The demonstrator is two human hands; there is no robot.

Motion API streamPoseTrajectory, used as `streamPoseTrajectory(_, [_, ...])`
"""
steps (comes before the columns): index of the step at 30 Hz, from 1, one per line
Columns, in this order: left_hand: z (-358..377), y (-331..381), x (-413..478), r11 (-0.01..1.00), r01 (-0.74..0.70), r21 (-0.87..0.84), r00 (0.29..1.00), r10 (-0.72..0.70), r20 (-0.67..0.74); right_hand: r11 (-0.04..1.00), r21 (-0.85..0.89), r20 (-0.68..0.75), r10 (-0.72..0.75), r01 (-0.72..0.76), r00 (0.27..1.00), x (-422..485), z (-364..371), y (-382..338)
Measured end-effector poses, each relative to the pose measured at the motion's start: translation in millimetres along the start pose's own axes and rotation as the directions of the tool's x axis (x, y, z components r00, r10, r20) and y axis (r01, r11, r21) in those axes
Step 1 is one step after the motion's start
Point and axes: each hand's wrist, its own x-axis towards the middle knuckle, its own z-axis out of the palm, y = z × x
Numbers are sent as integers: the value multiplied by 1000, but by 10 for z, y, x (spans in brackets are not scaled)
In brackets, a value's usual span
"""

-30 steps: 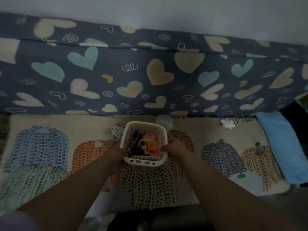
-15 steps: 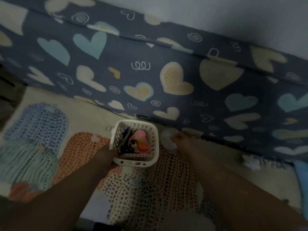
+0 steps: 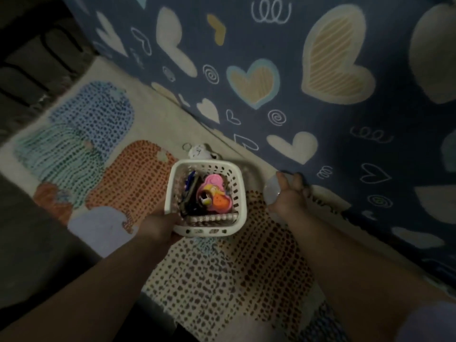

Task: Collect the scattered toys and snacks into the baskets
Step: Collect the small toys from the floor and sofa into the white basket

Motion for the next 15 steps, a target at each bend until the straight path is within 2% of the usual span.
streamPoseTrajectory(2, [-37, -88, 2, 1000, -25, -10, 1000, 25, -8, 998, 46, -90, -32, 36, 995, -11, 42, -30])
streamPoseTrajectory(4, [-55, -153, 10, 1000, -23, -15, 1000, 23, -8, 969, 228, -215, -43, 93, 976, -124, 52, -67])
streamPoseTrajectory(6, [-43, -158, -70, 999, -26, -40, 1000, 26, 1, 852, 412, -469, -106, 323, 877, -360, 12, -188])
streamPoseTrajectory(8, [-38, -152, -126, 997, -39, -65, 999, 41, 18, 691, 417, -651, -225, 590, 725, -624, -60, -416])
streamPoseTrajectory(9, [-47, -159, -146, 997, -46, -67, 999, 47, 16, 635, 385, -665, -312, 670, 678, -760, -83, -532])
streamPoseTrajectory(11, [-75, -163, -165, 997, -56, -59, 998, 57, 11, 579, 315, -579, -511, 752, 636, -989, -66, -752])
streamPoseTrajectory(13, [-103, -171, -166, 996, -53, -73, 999, 53, -2, 589, 166, -429, -679, 791, 595, -1112, 39, -924])
streamPoseTrajectory(15, [-131, -150, -177, 994, -52, -95, 999, 51, -17, 612, -18, -262, -766, 791, 587, -1094, 215, -1041])
